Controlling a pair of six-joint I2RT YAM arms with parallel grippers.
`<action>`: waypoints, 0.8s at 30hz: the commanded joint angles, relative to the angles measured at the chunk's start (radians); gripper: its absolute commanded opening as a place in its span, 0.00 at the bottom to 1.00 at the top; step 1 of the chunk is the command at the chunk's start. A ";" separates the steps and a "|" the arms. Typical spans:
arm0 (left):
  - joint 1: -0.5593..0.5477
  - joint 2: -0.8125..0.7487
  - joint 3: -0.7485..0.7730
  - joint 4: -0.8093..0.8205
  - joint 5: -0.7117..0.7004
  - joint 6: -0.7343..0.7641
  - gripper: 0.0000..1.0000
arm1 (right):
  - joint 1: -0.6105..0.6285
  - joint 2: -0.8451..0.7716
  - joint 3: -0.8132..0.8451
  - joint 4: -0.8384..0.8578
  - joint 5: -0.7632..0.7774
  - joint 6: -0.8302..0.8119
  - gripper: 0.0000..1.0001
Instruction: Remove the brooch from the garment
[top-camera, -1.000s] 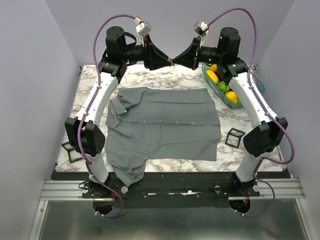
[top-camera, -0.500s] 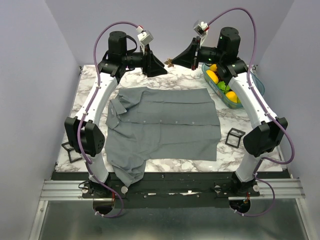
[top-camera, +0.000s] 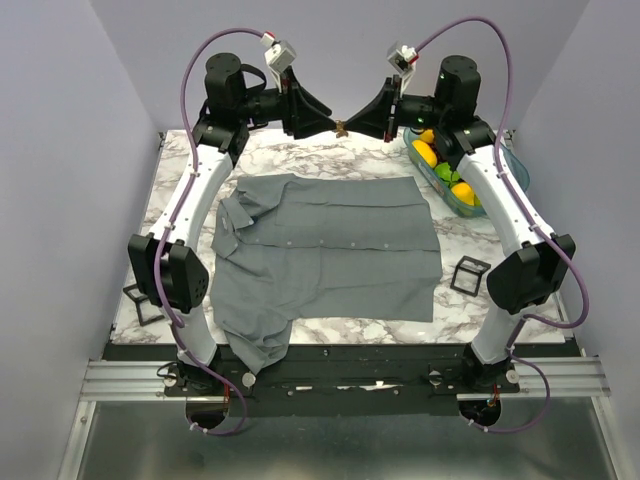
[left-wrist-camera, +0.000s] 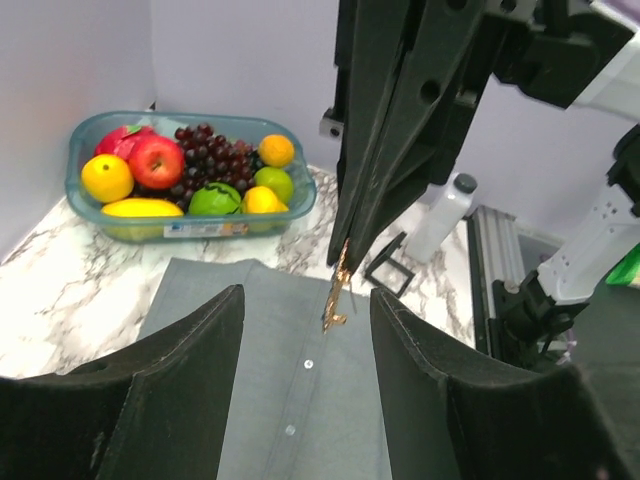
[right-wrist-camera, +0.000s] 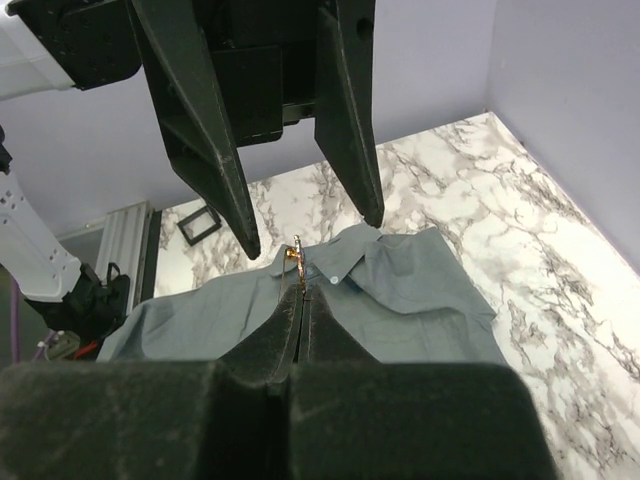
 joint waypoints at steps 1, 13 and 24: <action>-0.013 0.040 0.030 0.135 0.059 -0.108 0.61 | -0.001 -0.003 -0.025 0.017 -0.023 0.023 0.01; -0.026 0.036 0.047 -0.088 0.022 0.124 0.53 | -0.003 0.001 -0.030 0.042 -0.018 0.071 0.01; -0.040 0.044 0.099 -0.264 -0.061 0.336 0.41 | -0.001 0.009 -0.036 0.077 -0.043 0.119 0.01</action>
